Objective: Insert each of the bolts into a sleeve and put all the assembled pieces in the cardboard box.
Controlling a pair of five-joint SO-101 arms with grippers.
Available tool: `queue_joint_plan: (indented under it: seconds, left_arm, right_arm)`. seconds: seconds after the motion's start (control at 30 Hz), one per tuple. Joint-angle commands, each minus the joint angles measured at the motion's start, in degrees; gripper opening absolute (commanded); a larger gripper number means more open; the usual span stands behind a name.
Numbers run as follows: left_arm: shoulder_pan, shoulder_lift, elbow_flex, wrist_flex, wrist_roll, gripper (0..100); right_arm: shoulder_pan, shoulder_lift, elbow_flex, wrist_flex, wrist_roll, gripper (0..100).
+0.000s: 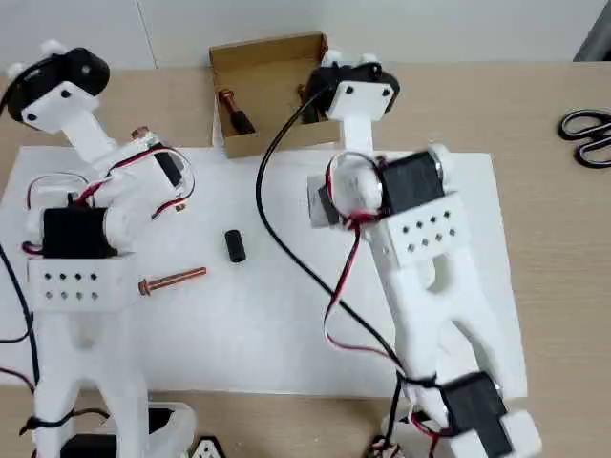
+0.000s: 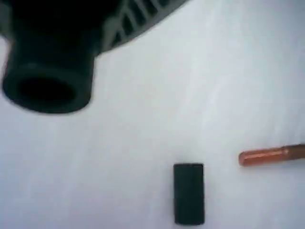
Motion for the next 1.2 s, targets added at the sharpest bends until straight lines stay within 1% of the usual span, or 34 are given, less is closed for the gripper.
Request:
queue_joint_plan:
  seconds: [0.0, 0.07, 0.13, 0.23, 0.3, 0.37, 0.53, 0.7, 0.8, 0.87, 1.0, 1.07, 1.17]
  left_arm:
    - [0.8, -4.7, -2.9, 0.4, -1.7, 1]
    - [2.5, -7.5, -1.9, 0.4, -3.2, 1]
    - [5.7, -11.9, 0.9, 0.4, -4.7, 1]
    - [11.4, -20.6, 8.0, -1.1, -6.7, 1]
    - [14.1, -27.1, 14.5, -4.1, -7.7, 1]
    - [14.5, -33.8, 22.1, -8.5, -9.7, 1]
    - [14.7, -49.2, 42.5, -21.4, -14.1, 1]
    - [14.9, -58.7, 55.3, -28.1, -14.1, 1]
    - [14.9, -60.8, 58.3, -28.8, -13.5, 1]
    - [15.3, -61.5, 58.8, -28.8, -11.8, 1]
    - [21.1, -61.9, 58.8, -29.1, -11.5, 1]
    - [23.6, -61.9, 58.8, -31.3, -11.6, 1]
    - [24.8, -61.9, 58.8, -36.4, -12.0, 1]
  right_arm:
    - [-1.5, -6.6, 3.4, -0.9, -0.8, 0.4]
    - [-3.0, -10.1, 6.7, -1.0, -0.9, 0.4]
    - [-5.1, -14.3, 10.3, -1.2, -1.7, 0.4]
    - [-6.6, -21.3, 17.8, -4.4, -1.8, 0.4]
    - [-6.6, -26.2, 22.8, -6.4, -1.5, 0.4]
    - [-6.6, -30.9, 27.6, -8.0, -1.4, 0.4]
    - [-6.7, -40.1, 40.8, -14.7, 1.7, 0.4]
    - [-6.8, -46.0, 49.3, -20.7, 3.6, 0.4]
    - [-6.8, -48.4, 54.2, -24.4, 4.3, 0.4]
    - [-6.9, -49.6, 57.2, -26.9, 4.3, 0.4]
    - [-8.0, -52.5, 62.7, -34.2, 6.9, 0.4]
    - [-8.9, -54.6, 64.6, -37.8, 8.7, 0.4]
    - [-10.3, -58.2, 69.0, -43.1, 12.6, 0.4]
